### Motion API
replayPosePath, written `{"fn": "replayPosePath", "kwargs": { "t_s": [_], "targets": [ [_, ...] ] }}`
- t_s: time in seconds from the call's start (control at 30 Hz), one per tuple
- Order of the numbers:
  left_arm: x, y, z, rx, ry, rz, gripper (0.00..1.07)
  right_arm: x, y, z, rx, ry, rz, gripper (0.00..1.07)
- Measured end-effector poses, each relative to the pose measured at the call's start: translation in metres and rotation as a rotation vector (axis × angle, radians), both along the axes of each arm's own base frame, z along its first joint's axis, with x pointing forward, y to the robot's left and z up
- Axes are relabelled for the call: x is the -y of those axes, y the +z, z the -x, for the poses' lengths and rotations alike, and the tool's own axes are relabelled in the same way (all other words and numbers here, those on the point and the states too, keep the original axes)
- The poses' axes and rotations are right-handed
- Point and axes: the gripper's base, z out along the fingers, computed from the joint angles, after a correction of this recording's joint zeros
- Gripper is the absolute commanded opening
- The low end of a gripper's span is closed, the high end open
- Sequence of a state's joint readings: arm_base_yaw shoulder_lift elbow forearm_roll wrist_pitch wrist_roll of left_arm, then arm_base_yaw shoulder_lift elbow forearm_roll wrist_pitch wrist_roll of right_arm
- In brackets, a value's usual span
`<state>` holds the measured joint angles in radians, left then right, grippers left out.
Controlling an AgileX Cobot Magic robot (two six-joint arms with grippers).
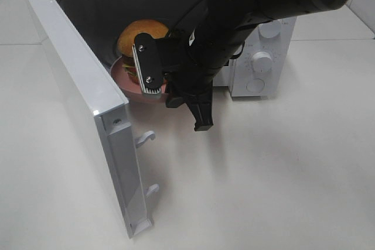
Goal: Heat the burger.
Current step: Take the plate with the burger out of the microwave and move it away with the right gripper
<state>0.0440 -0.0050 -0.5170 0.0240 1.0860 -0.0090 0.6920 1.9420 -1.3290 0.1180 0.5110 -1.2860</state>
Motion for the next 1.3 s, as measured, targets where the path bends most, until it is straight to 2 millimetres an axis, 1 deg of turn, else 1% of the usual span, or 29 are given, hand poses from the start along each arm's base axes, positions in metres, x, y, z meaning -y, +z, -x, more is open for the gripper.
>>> {"fn": "replayPosePath", "kwargs": {
  "t_s": [0.03,0.07,0.1,0.17,0.27,0.33,0.37,0.4,0.57,0.6,0.63,0.67,0.73,0.8,0.83,0.97,1.0,1.07,1.1,1.17,1.27,1.3],
  "targets": [
    [0.0,0.0,0.0,0.0,0.0,0.0,0.98,0.0,0.0,0.0,0.0,0.0,0.0,0.0],
    [0.0,0.0,0.0,0.0,0.0,0.0,0.98,0.005,0.0,0.006,0.005,0.014,0.006,0.0],
    [0.0,0.0,0.0,0.0,0.0,0.0,0.98,0.005,0.0,0.006,0.005,0.014,0.006,0.0],
    [0.0,0.0,0.0,0.0,0.0,0.0,0.98,0.012,0.0,0.014,0.023,0.037,0.009,0.0],
    [0.0,0.0,0.0,0.0,0.0,0.0,0.98,0.016,-0.001,0.019,0.044,0.048,0.005,0.0],
    [0.0,0.0,0.0,0.0,0.0,0.0,0.98,0.024,-0.003,0.027,0.066,0.059,0.004,0.0],
    [0.0,0.0,0.0,0.0,0.0,0.0,0.98,0.024,-0.003,0.027,0.066,0.059,0.004,0.0],
    [0.0,0.0,0.0,0.0,0.0,0.0,0.98,0.029,-0.002,0.033,0.072,0.059,0.002,0.0],
    [0.0,0.0,0.0,0.0,0.0,0.0,0.98,0.038,0.001,0.042,0.082,0.058,-0.001,0.0],
    [0.0,0.0,0.0,0.0,0.0,0.0,0.98,0.042,0.001,0.048,0.08,0.058,0.001,0.0],
    [0.0,0.0,0.0,0.0,0.0,0.0,0.98,0.042,0.001,0.048,0.08,0.058,0.001,0.0],
    [0.0,0.0,0.0,0.0,0.0,0.0,0.98,0.047,0.002,0.053,0.087,0.056,-0.002,0.0],
    [0.0,0.0,0.0,0.0,0.0,0.0,0.98,0.049,0.004,0.055,0.093,0.056,-0.006,0.0],
    [0.0,0.0,0.0,0.0,0.0,0.0,0.98,0.057,0.007,0.063,0.106,0.041,-0.025,0.0],
    [0.0,0.0,0.0,0.0,0.0,0.0,0.98,0.057,0.007,0.063,0.106,0.041,-0.025,0.0],
    [0.0,0.0,0.0,0.0,0.0,0.0,0.98,0.069,0.012,0.077,0.131,0.034,-0.043,0.0],
    [0.0,0.0,0.0,0.0,0.0,0.0,0.98,0.069,0.012,0.077,0.131,0.034,-0.043,0.0],
    [0.0,0.0,0.0,0.0,0.0,0.0,0.98,0.077,0.017,0.087,0.141,0.031,-0.053,0.0],
    [0.0,0.0,0.0,0.0,0.0,0.0,0.98,0.077,0.017,0.087,0.141,0.031,-0.053,0.0],
    [0.0,0.0,0.0,0.0,0.0,0.0,0.98,0.088,0.019,0.099,0.143,0.022,-0.059,0.0],
    [0.0,0.0,0.0,0.0,0.0,0.0,0.98,0.091,0.022,0.102,0.147,0.016,-0.066,0.0],
    [0.0,0.0,0.0,0.0,0.0,0.0,0.98,0.096,0.023,0.109,0.145,0.002,-0.075,0.0]
  ]
}}
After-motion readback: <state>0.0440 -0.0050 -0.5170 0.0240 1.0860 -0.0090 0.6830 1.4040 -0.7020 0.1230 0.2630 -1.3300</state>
